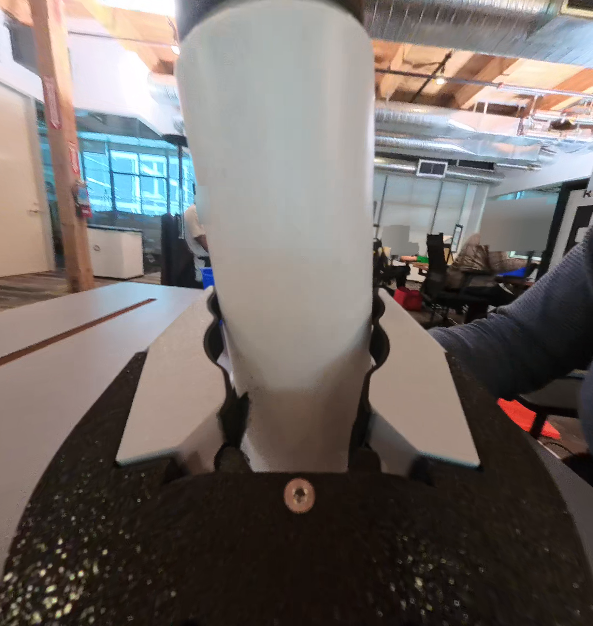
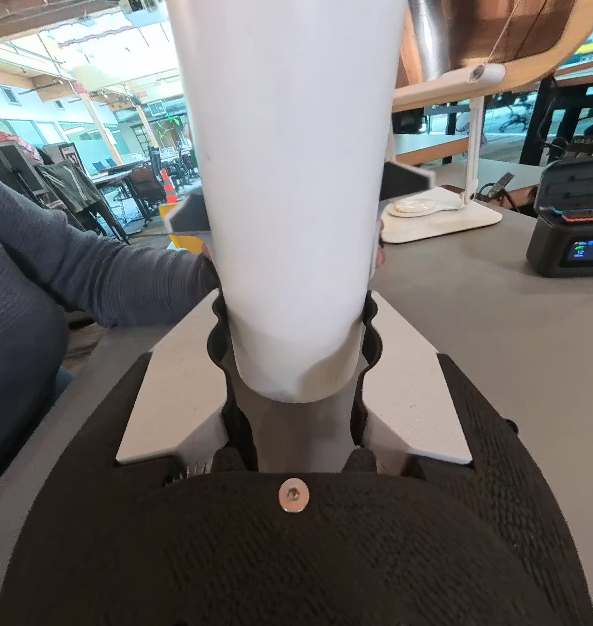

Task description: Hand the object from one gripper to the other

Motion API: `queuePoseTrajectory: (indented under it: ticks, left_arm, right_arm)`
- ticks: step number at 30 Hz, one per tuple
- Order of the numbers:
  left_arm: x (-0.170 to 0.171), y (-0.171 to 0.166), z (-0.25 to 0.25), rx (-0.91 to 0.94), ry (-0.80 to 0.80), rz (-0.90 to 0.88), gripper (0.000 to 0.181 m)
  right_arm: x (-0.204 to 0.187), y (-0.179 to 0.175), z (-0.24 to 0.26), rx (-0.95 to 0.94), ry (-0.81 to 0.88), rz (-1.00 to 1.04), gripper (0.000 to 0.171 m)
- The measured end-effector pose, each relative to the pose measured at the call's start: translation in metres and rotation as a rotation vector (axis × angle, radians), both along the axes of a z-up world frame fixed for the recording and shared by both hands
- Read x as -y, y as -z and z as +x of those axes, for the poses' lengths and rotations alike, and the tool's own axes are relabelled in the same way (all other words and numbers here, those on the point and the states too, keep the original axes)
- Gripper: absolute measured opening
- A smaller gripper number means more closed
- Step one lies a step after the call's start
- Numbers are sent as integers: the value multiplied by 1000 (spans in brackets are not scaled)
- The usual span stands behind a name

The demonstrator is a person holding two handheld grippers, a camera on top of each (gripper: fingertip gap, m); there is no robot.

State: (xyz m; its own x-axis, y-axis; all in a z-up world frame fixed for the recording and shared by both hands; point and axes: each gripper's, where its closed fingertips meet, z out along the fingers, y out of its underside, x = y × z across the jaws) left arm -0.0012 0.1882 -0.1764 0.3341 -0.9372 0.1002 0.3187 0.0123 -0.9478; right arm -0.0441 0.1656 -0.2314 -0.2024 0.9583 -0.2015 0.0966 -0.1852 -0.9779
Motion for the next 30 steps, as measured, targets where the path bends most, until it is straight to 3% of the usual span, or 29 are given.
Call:
queuePoseTrajectory:
  ticks: [5, 9, 17, 20, 24, 30]
  left_arm:
    - [-6, -12, -15, 77, -29, -24, 99]
    - [-24, -8, -31, 91, -160, -58, 115]
    - [-28, -20, -64, 441, -28, -212, 104]
    - [-27, -21, -69, 503, 40, -236, 104]
    - [-26, -26, -71, 516, 24, -201, 103]
    - [-15, -32, -58, 433, 9, -104, 106]
  right_arm:
    - [-21, -10, 7, -21, 152, 150, 80]
    - [-43, -27, 18, -53, 354, 384, 79]
    - [-43, -15, 11, 49, 529, 1040, 79]
    - [-33, -22, 9, -2, 554, 1166, 78]
    - [-30, -20, 6, 8, 551, 1163, 78]
    - [-41, -5, -1, 122, 518, 817, 98]
